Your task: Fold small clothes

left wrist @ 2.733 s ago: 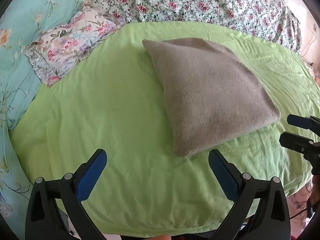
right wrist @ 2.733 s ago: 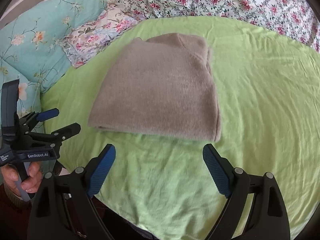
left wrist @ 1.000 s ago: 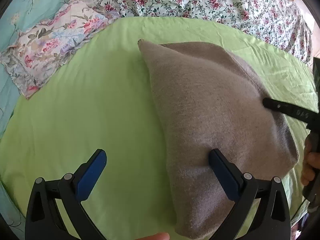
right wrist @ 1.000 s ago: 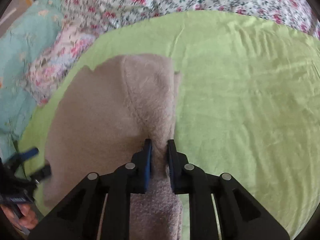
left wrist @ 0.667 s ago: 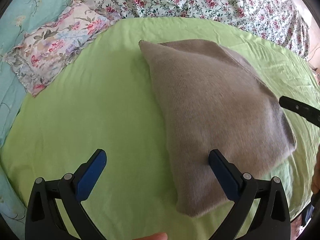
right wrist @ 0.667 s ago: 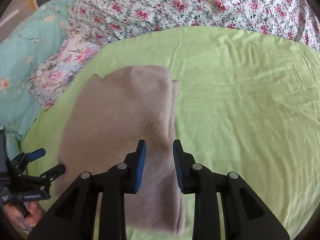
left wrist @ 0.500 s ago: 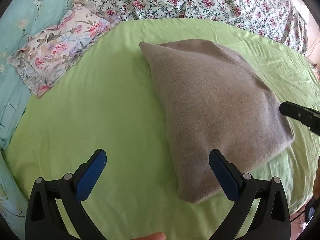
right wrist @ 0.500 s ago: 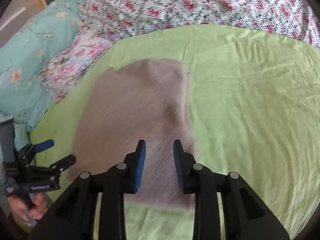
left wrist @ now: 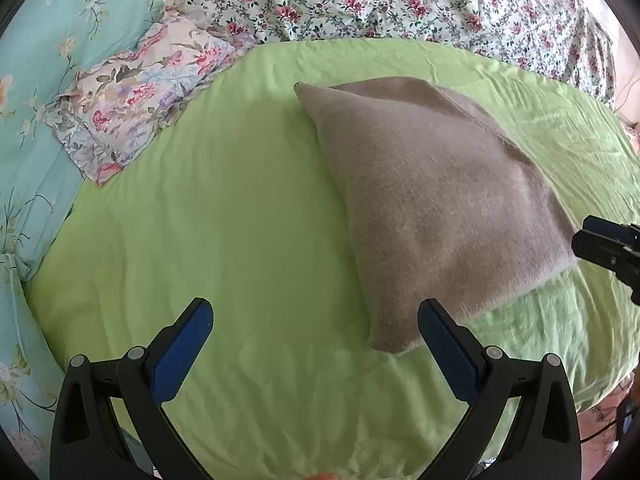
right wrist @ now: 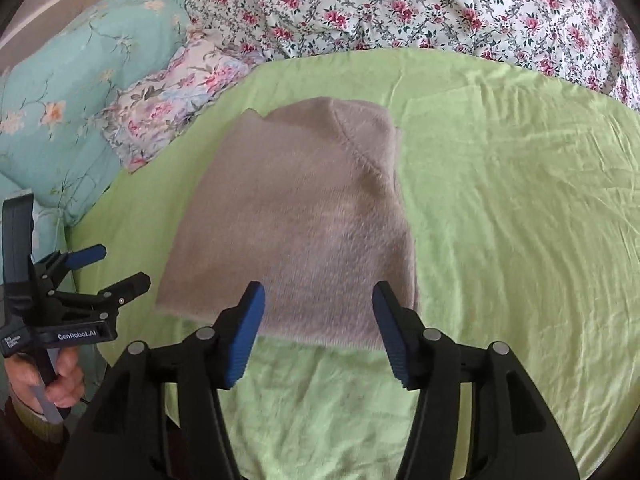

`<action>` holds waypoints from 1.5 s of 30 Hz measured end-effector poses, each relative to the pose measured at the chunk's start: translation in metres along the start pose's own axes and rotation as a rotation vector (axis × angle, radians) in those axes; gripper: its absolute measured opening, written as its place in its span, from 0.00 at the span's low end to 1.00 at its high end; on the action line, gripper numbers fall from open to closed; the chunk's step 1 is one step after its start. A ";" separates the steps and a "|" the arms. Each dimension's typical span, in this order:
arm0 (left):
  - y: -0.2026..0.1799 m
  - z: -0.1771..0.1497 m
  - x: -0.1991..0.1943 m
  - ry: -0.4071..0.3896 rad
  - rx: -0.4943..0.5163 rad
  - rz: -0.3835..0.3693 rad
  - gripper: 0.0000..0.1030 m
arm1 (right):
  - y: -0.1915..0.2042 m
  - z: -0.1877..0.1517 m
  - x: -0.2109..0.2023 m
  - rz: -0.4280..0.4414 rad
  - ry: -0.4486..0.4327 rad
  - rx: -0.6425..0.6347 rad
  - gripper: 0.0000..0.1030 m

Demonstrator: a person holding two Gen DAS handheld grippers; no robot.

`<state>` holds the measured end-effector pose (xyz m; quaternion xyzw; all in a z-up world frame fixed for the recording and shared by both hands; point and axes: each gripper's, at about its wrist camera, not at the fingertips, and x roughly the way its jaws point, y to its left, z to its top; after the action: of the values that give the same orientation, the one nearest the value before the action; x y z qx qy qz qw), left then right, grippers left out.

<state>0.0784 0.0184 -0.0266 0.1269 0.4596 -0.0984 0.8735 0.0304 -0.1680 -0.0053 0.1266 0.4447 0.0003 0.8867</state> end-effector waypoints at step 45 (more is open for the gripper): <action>-0.001 -0.008 -0.031 -0.075 0.008 -0.022 0.99 | 0.032 -0.017 -0.015 -0.009 0.008 -0.089 0.95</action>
<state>0.0543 0.0220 -0.0053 0.1217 0.4275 -0.1145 0.8884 0.0118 -0.1348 0.0039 0.0852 0.4482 0.0167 0.8897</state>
